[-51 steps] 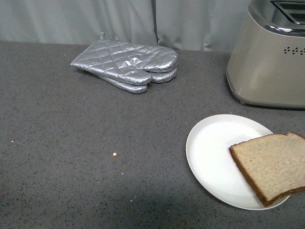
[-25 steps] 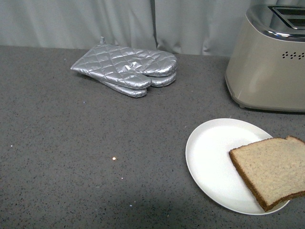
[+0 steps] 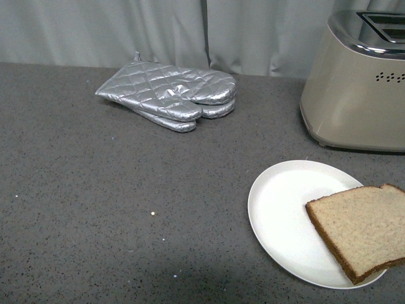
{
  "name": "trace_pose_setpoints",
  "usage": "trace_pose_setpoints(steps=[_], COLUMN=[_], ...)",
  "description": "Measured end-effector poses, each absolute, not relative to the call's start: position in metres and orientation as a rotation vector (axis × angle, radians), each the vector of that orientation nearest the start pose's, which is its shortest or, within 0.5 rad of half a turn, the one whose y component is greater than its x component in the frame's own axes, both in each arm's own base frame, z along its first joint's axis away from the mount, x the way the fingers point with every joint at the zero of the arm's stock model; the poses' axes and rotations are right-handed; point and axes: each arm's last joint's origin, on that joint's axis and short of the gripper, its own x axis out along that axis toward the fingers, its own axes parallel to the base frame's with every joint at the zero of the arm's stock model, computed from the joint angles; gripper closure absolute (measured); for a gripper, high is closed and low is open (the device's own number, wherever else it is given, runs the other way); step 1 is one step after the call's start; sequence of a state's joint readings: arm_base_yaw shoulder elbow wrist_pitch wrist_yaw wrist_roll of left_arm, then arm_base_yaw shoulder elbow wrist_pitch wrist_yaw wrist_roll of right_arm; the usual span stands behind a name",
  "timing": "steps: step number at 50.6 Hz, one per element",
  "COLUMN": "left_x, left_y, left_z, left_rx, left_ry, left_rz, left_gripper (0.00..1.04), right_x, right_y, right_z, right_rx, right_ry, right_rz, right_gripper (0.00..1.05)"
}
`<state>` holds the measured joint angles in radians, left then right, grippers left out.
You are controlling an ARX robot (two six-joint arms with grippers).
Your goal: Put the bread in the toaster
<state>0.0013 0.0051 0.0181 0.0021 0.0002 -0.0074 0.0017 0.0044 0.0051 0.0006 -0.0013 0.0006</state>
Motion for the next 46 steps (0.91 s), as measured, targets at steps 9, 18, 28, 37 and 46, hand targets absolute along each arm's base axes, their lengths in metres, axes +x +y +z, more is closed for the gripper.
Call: trace_pose_setpoints(steps=[9,18,28,37,46], left_x=[0.097,0.097,0.097,0.097,0.097], left_y=[0.0,0.0,0.0,0.0,0.0], left_z=[0.169,0.17,0.17,0.17,0.17], left_rx=[-0.007,-0.007,-0.005,-0.005,-0.005], left_ry=[-0.015,-0.016,-0.016,-0.015,-0.015], left_rz=[0.001,0.001,0.001,0.001,0.001], left_gripper=[0.71,0.33,0.07,0.07,0.07], right_x=[0.098,0.107,0.126,0.127,0.132], right_y=[0.0,-0.003,-0.02,-0.02,-0.02], right_z=[0.165,0.154,0.126,0.1,0.089], right_rx=[0.001,0.377,0.575,0.579,0.595], right_ry=[-0.001,0.469,0.575,0.65,0.64], right_rz=[0.003,-0.185,-0.462,-0.535,-0.581], right_gripper=[0.09,0.09,0.09,0.09,0.09])
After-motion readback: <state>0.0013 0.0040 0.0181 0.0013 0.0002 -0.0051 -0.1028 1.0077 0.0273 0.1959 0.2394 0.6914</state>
